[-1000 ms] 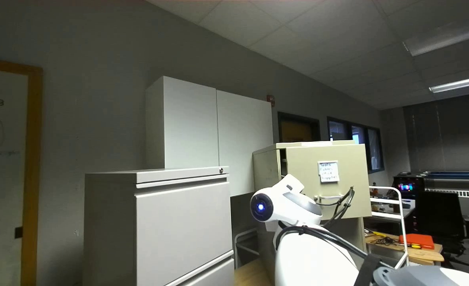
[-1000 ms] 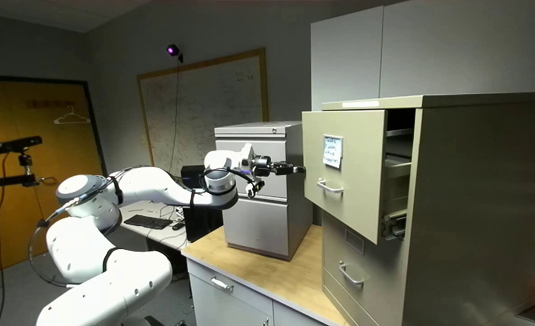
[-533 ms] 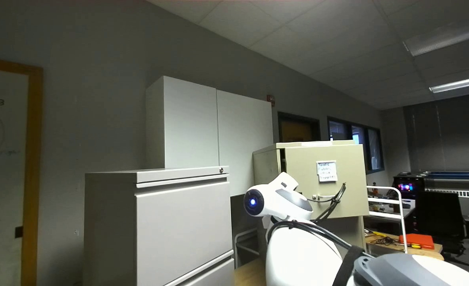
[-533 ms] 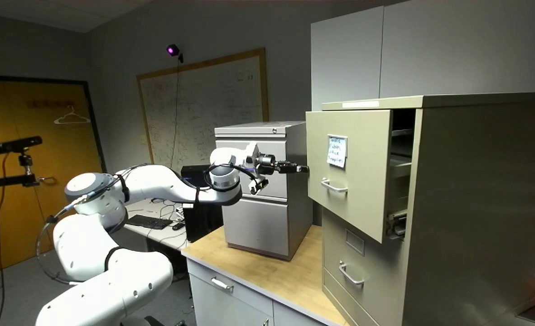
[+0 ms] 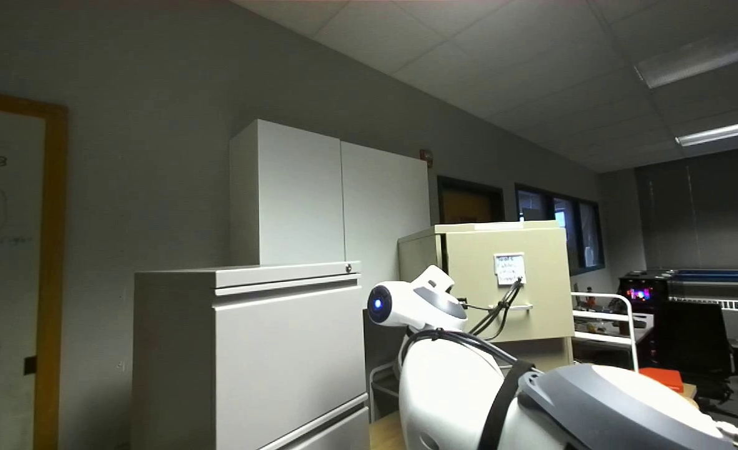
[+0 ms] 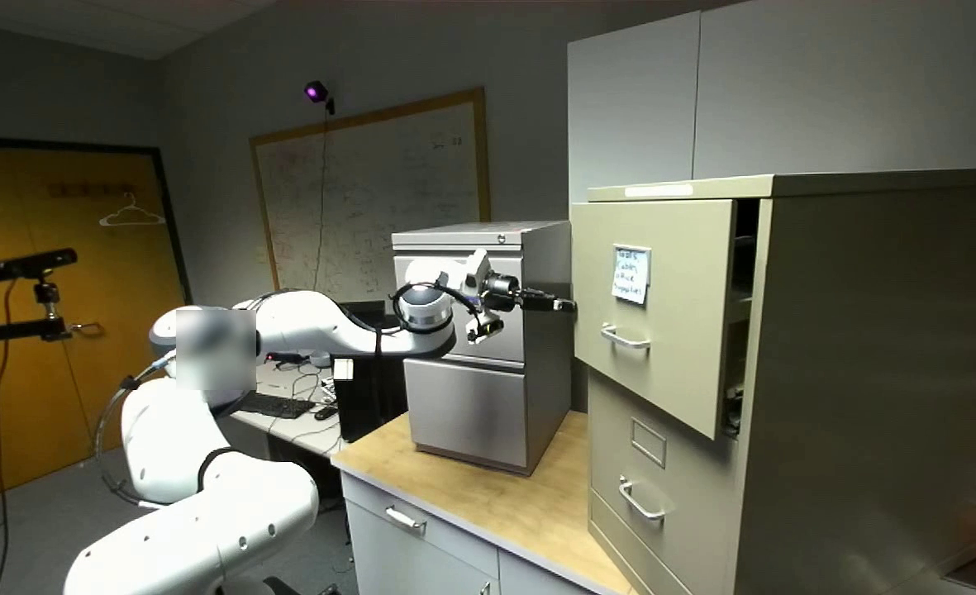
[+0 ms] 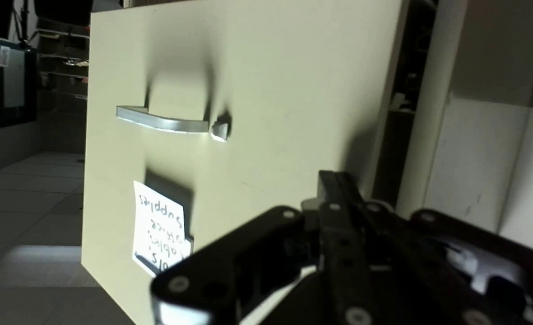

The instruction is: Close the top drawer of the cabinet at the right

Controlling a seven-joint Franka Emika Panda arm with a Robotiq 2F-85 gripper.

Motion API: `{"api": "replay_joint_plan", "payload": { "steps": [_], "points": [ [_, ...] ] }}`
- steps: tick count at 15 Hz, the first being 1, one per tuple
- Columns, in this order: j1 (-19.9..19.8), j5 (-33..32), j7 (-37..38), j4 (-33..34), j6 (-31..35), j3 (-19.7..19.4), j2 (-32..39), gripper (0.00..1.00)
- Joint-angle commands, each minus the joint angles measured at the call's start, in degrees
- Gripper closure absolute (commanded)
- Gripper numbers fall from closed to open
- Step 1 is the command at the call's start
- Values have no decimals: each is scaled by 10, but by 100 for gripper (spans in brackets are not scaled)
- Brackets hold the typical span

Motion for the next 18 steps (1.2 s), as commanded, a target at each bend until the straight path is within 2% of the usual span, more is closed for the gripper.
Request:
{"api": "replay_joint_plan", "payload": {
  "steps": [1,11,18],
  "points": [
    [-84,14,-23,80,-9,41,60,100],
    [-126,19,-20,148,-102,69,84,100],
    [-150,15,-7,168,-105,75,72,100]
  ]
}}
